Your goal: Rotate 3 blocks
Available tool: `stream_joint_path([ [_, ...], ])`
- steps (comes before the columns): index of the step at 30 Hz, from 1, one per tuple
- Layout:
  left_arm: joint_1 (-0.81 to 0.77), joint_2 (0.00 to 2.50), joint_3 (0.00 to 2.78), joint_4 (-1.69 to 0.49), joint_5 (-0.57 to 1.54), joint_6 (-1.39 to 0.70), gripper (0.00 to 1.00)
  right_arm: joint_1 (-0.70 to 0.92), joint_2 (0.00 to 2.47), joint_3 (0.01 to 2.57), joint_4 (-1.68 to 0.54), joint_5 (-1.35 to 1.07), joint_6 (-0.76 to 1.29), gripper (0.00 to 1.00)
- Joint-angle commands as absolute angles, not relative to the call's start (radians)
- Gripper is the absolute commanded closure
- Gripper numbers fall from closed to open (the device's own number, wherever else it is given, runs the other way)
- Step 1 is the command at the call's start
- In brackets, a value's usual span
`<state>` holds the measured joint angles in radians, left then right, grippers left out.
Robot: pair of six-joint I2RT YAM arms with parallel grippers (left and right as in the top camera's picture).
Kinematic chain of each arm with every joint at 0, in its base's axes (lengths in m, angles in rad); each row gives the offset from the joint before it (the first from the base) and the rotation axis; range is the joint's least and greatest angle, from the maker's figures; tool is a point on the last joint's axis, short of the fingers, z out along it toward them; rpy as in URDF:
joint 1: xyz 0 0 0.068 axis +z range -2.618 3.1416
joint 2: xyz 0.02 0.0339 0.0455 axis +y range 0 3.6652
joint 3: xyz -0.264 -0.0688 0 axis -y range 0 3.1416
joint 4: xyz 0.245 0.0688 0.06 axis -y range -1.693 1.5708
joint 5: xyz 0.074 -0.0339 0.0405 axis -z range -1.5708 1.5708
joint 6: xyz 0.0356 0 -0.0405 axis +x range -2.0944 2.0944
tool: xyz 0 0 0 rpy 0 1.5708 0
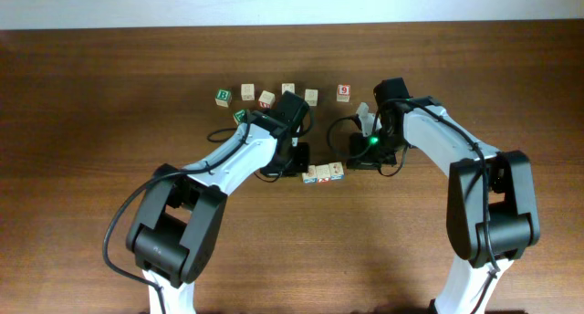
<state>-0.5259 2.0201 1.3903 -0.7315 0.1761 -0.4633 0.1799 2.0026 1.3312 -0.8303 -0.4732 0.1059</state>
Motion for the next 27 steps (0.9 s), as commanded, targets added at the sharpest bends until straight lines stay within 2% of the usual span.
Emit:
stream_joint_path([
  [1, -0.536, 2.033, 1.406, -0.723, 0.182, -0.479, 1.0, 0.191, 2.019, 1.322, -0.834, -0.487, 0.109, 0.96],
  [6, -0.542, 2.046, 1.406, -0.717, 0.191, -0.539, 1.0, 0.191, 2.019, 1.322, -0.838, -0.487, 0.11, 0.96],
  [27, -0.549, 2.046, 1.406, -0.738, 0.213, -0.55, 1.0, 0.21, 2.019, 1.322, -0.863, -0.509, 0.083, 0.96],
])
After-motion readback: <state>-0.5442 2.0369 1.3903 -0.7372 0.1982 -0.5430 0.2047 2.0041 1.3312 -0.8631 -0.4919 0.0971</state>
